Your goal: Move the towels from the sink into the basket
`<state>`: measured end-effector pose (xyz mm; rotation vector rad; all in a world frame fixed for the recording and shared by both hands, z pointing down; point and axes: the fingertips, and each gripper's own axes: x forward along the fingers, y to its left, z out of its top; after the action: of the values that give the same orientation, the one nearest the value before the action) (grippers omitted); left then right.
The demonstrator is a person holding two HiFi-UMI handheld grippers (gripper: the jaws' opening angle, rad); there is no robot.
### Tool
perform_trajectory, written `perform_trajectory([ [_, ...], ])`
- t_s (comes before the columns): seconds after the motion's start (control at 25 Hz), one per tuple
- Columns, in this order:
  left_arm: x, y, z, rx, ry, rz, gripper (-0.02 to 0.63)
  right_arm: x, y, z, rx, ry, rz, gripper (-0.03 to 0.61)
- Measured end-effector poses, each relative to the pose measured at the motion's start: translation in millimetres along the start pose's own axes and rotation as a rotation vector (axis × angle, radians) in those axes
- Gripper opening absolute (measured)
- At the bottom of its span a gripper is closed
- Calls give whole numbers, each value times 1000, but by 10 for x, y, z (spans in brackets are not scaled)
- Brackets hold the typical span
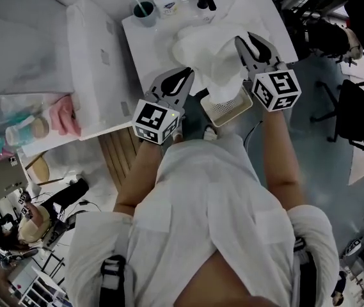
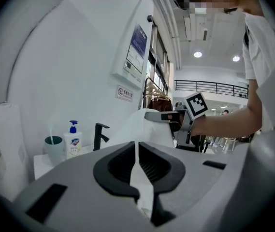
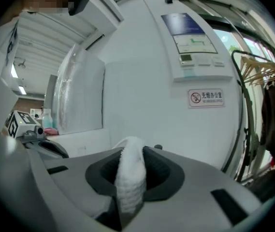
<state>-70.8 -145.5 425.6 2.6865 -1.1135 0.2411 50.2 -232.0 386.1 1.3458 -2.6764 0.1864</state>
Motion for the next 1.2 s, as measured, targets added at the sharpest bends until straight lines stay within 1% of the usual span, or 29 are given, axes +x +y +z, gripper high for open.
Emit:
perform_trajectory([
  [0.16,189,-219,49,20,-6,-44,29,-512,-344,220,26,-84,-100,92],
  [0.24,289,-342,66,32,-7,-70,29,-789,-500,317,23,-120,-153,92],
  [0.4,530,-584,119,50,-7,-131,29,-1316,-826,421,13,-154,-269,92],
  [0.64,875,-904,201,68,-9,-211,29,-2141,-1255,409,35,-184,-447,92],
  [0.88,1187,-1288,189,73,1,-299,29,-2986,-1511,402,36,-200,-609,92],
  [1.04,1340,-1539,155,75,10,-351,29,-3437,-1594,341,41,-194,-693,92],
  [1.2,1460,-1721,133,75,13,-385,29,-3691,-1632,145,48,-151,-741,92],
])
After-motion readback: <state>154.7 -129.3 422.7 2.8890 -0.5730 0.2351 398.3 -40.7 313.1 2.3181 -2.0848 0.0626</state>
